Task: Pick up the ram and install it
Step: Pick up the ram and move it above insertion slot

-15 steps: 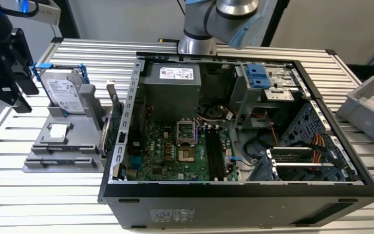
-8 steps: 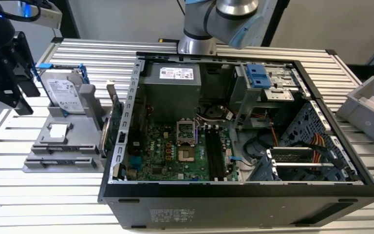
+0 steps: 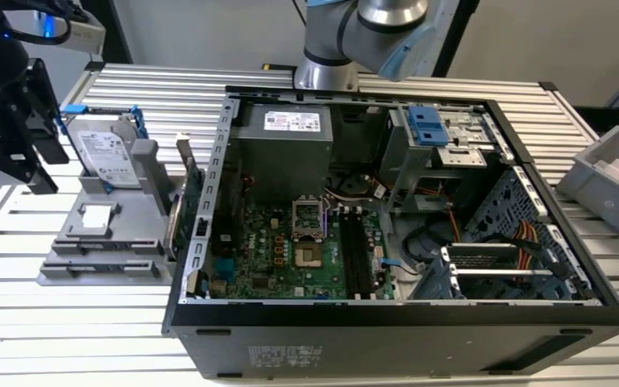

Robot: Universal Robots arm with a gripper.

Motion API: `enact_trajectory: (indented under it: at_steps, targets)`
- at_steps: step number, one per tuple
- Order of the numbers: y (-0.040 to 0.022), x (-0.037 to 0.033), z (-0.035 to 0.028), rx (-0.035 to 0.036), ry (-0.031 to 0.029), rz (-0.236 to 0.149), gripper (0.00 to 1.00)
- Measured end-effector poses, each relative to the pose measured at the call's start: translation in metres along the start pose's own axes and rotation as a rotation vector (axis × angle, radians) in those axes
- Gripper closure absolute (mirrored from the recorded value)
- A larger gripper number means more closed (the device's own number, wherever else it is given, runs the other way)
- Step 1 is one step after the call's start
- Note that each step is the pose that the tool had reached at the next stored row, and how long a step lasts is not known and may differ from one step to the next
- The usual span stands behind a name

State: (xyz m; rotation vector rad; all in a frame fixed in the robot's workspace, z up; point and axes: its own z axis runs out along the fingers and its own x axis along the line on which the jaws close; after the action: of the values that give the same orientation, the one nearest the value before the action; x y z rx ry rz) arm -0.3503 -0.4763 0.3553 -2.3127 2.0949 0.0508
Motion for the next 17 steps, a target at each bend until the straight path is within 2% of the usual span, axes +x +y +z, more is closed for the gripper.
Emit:
enact_trajectory:
  at_steps: [17]
  targets:
    - [-0.0004,0.0008,0.0149,0.0004,-0.0001,0.011,0.00]
